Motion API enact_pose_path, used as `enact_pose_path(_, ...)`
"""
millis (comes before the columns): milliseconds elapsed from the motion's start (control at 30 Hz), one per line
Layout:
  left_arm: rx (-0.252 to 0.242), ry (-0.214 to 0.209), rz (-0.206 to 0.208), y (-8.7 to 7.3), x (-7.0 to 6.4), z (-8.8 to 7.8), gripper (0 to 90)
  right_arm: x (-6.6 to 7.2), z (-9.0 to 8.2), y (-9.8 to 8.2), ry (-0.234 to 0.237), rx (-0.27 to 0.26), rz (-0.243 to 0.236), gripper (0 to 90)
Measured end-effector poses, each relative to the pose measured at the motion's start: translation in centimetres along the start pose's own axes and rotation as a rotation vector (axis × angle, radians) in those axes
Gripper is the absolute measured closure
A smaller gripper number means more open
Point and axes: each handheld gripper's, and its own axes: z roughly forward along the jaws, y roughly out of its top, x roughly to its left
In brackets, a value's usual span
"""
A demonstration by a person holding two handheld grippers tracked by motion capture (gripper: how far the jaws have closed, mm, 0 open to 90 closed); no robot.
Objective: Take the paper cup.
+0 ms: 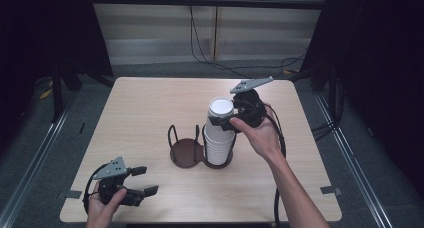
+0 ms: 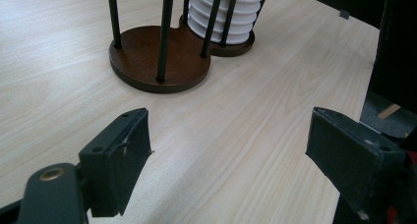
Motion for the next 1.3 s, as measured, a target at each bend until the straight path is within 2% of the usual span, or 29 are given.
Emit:
enact_pose_path(100,-0.002,-0.001,-0.005,0.0,0.0,0.0,16.6,0.1,-0.7,0.2,-0.001,-0.050,0.003,22.9)
enact_pose_path(167,0.001,0.002,-0.005,0.0,0.1,0.1,16.6,-0.1,-1.0,0.3,0.009,-0.061,0.014,23.0)
enact_pose_path(533,0.008,-0.010,-0.006,0.0,0.1,0.1,16.6,-0.1,-1.0,0.5,0.011,-0.044,0.021,22.9)
enact_pose_path(767,0.017,-0.018,-0.007,0.1,0.0,0.2,16.6,-0.3,-1.7,0.8,0.016,-0.076,0.057,23.0)
enact_pose_path(900,0.004,-0.005,-0.003,0.2,0.2,-0.1,16.6,-0.5,-2.3,0.9,0.025,-0.113,0.083,23.3)
enact_pose_path(1133,0.008,-0.008,0.004,0.2,0.1,-0.1,16.6,-0.6,-2.8,0.9,0.033,-0.128,0.099,23.3)
enact_pose_path(1300,-0.001,-0.027,-0.021,0.1,0.4,-0.2,16.6,-0.7,-3.3,1.1,0.039,-0.147,0.110,23.4)
